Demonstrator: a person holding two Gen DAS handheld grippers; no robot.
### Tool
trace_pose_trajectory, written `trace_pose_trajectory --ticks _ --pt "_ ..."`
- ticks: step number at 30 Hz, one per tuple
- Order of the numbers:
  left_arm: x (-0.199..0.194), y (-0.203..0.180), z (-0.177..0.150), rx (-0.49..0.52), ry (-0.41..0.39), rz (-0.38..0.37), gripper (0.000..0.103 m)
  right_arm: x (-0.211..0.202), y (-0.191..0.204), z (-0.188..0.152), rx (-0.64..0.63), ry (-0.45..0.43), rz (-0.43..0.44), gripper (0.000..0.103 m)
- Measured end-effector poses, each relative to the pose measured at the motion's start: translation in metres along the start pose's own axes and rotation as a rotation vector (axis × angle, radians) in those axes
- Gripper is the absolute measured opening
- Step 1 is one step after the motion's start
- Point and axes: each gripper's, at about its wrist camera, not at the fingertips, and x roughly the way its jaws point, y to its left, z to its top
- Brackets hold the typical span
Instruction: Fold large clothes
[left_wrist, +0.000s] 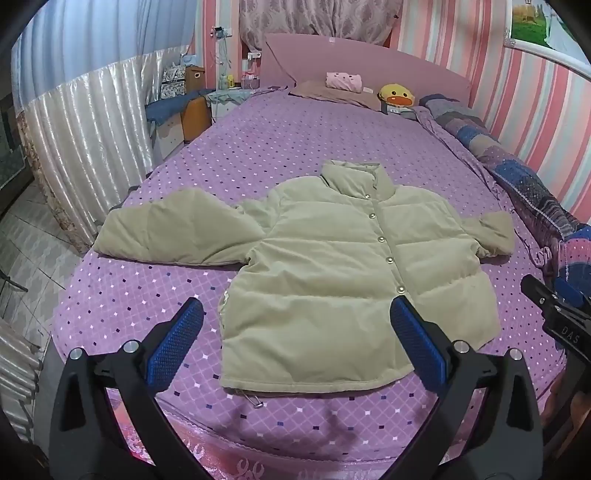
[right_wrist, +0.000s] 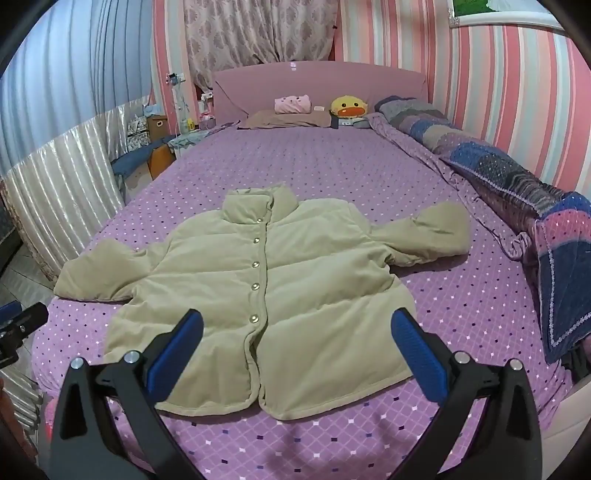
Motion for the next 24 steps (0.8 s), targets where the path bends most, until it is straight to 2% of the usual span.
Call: trace_pose_trajectory --ticks 24 --pt "0.000 0.000 -0.003 -0.006 0.008 0.006 0.100 -0.004 -0.005 -0.020 0.013 -0.010 -0.026 0.101"
